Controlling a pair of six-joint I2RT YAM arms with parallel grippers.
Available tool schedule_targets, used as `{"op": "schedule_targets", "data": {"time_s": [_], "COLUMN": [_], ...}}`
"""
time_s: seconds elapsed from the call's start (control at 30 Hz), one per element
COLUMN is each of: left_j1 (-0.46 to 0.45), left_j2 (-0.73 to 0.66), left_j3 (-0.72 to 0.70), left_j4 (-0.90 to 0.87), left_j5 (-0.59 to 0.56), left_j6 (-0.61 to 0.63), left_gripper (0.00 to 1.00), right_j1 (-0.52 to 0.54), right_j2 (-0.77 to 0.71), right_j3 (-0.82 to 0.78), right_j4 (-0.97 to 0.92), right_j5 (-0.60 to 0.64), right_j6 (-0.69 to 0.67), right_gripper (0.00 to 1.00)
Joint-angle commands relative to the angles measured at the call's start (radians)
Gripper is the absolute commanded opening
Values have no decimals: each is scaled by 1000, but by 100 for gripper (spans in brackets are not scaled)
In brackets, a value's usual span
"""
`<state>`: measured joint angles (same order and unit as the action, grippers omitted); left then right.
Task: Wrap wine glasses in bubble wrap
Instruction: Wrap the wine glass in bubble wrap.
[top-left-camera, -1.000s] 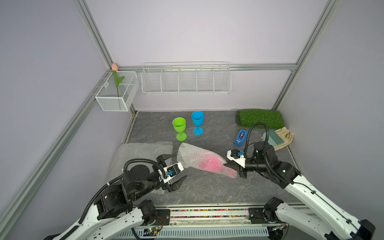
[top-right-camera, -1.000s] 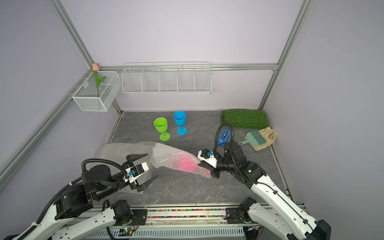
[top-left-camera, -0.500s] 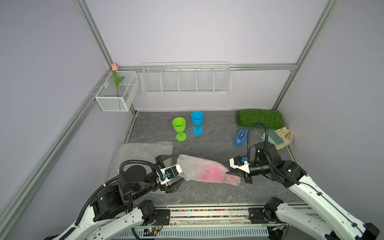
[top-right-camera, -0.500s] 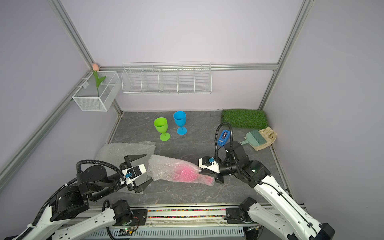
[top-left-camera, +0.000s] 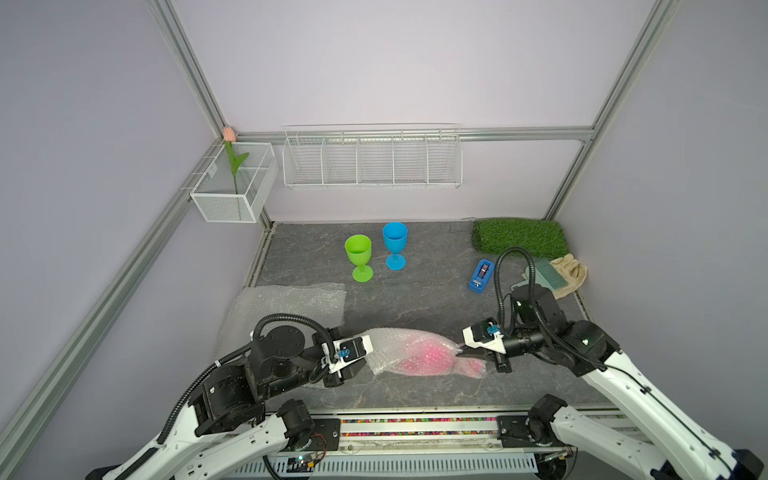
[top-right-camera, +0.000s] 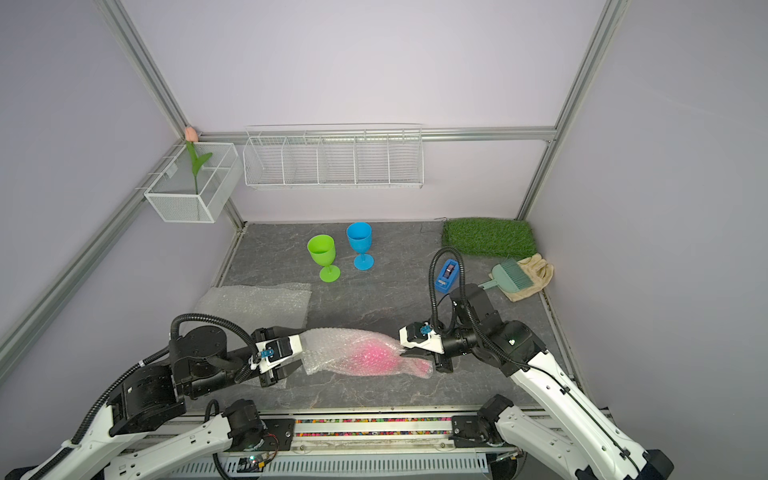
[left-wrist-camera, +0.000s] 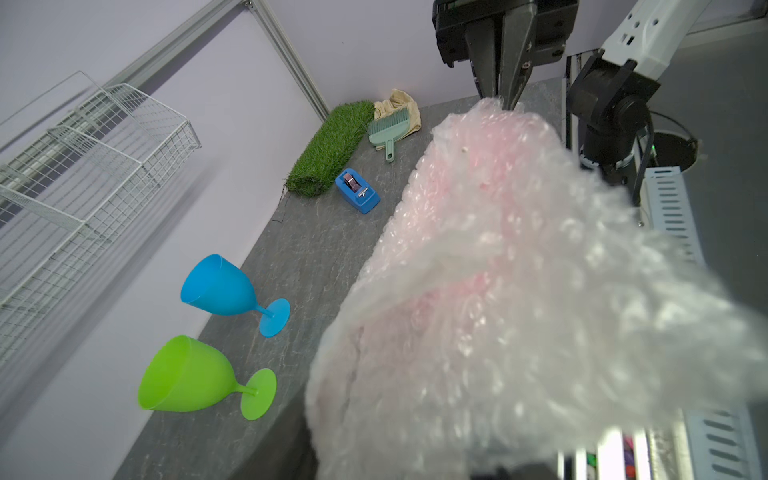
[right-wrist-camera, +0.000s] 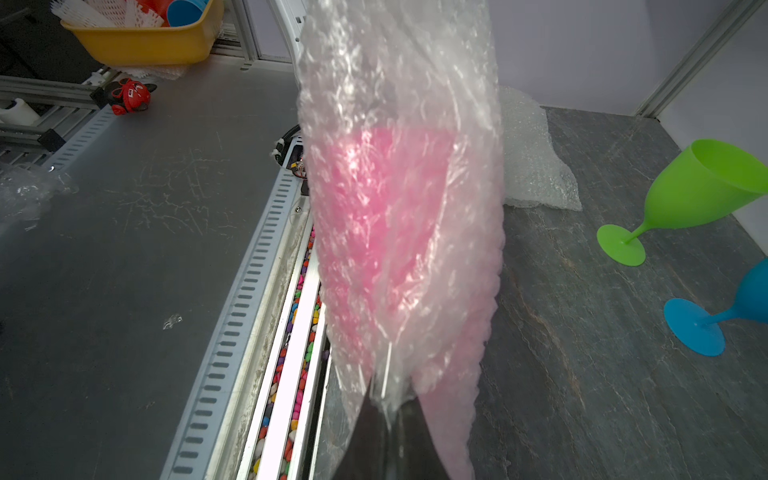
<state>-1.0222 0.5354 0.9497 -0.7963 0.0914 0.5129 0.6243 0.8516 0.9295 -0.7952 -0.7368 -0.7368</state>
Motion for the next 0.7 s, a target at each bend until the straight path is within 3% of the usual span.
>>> {"op": "schedule_targets", "data": {"time_s": [0.0,0.17,0.33,0.47,0.67], "left_j1": [2,2,2,2,2], "left_j2": [-11,34,90,154,293], "left_j3": [42,88,143,202,250], "left_j4": [-32,-76,-99,-113,-133], "left_j5": [49,102,84,71,83], "left_j6": [1,8,19,25,37], "left_gripper": [29,13,0,0,0], "right_j1": [7,8,28,97,136], "right_j2": [9,4,12,92,328], "right_j3": [-10,-100,-255,-386,-492], "right_j4": [35,201,513,812,1237], "right_j5": [4,29,51,96,99], "right_j6": [16,108,241,311,377], "right_gripper": [7,7,7,7,7]}}
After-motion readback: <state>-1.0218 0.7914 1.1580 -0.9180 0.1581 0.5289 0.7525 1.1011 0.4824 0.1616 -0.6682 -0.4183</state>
